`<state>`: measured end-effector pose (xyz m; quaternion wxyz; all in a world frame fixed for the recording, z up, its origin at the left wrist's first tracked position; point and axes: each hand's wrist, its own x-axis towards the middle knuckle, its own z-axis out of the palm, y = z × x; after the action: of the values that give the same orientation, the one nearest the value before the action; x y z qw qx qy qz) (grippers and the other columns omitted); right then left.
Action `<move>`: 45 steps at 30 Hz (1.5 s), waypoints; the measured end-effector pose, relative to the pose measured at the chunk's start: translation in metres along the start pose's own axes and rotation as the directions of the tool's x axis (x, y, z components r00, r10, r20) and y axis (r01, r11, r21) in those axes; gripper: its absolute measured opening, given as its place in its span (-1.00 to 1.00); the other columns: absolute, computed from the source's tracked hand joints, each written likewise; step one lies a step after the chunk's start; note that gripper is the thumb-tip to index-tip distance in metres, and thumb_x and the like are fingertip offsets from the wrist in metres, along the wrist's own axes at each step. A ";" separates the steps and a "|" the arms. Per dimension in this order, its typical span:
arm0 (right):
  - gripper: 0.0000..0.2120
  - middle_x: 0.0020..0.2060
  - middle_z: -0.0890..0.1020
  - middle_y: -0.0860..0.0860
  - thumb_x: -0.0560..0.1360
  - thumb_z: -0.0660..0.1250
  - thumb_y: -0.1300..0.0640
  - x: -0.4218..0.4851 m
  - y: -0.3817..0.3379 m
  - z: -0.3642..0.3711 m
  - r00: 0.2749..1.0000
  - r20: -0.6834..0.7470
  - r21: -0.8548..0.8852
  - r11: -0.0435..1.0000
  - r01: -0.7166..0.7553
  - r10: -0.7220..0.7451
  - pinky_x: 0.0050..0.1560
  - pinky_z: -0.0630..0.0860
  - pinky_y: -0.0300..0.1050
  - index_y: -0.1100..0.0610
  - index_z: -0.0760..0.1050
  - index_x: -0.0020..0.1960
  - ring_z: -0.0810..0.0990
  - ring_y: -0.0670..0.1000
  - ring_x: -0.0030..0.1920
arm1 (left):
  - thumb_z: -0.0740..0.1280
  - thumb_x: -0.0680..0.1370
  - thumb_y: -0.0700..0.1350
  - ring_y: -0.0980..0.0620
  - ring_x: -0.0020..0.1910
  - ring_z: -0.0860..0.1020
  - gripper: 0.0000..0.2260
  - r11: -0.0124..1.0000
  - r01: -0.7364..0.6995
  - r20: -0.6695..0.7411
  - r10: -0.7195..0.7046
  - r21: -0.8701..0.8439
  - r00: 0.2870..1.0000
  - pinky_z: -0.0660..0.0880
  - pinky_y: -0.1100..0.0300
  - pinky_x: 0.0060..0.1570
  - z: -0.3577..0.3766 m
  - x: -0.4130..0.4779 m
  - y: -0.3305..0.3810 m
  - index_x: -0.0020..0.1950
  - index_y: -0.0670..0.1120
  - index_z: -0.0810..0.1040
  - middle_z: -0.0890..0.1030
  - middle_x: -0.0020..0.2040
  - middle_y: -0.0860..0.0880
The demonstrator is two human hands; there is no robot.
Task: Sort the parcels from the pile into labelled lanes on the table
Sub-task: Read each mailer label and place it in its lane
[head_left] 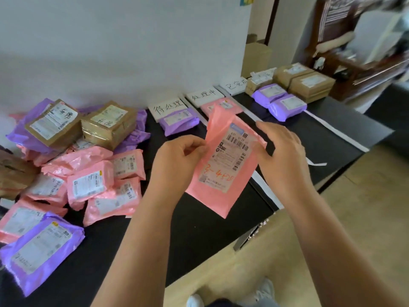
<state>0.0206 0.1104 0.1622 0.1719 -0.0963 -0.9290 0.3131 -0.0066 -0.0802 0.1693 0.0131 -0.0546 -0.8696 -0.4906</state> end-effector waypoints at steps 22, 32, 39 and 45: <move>-0.91 -0.17 0.68 -0.13 0.52 0.41 0.21 0.060 0.295 -0.170 0.926 -0.161 0.412 0.876 -0.252 0.342 -0.08 0.53 -0.09 0.04 0.64 -0.06 0.64 -0.07 -0.12 | 0.35 0.60 0.01 0.04 0.32 0.45 -0.64 0.990 0.023 -0.154 -0.001 0.136 0.988 0.36 0.17 0.22 0.292 0.015 0.127 0.39 0.04 0.47 0.52 0.33 0.06; -0.91 -0.14 0.67 -0.08 0.54 0.38 0.18 0.140 0.362 -0.154 0.894 -0.100 0.449 0.822 -0.352 0.438 -0.12 0.63 0.00 0.11 0.65 0.01 0.66 -0.04 -0.09 | 0.31 0.62 -0.06 0.16 0.05 0.51 -0.72 0.987 0.148 -0.023 -0.147 0.058 0.989 0.36 0.31 -0.09 0.367 0.080 0.132 0.33 -0.01 0.52 0.59 0.15 0.11; -0.92 -0.07 0.65 -0.10 0.59 0.33 0.10 0.218 0.384 -0.128 0.871 0.034 0.312 0.823 -0.474 0.489 -0.09 0.64 0.04 0.02 0.59 0.05 0.63 -0.04 -0.07 | 0.30 0.63 -0.04 0.15 -0.01 0.50 -0.73 0.960 0.278 0.012 -0.278 0.047 0.960 0.31 0.42 -0.26 0.402 0.165 0.127 0.33 -0.01 0.52 0.59 0.16 0.10; -0.86 -0.01 0.59 -0.10 0.63 0.26 0.13 0.261 0.408 -0.108 0.847 0.063 0.292 0.802 -0.522 0.528 -0.27 0.53 -0.19 -0.05 0.50 0.15 0.54 -0.18 -0.12 | 0.28 0.63 -0.07 0.17 -0.03 0.49 -0.78 0.941 0.332 0.041 -0.335 0.067 0.941 0.33 0.39 -0.27 0.434 0.209 0.116 0.27 0.01 0.53 0.56 0.10 0.14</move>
<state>-0.1499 0.5643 0.0591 0.1011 -0.3258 -0.8060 0.4837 -0.1887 0.3672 0.0594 -0.0911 0.0814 -0.8804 -0.4583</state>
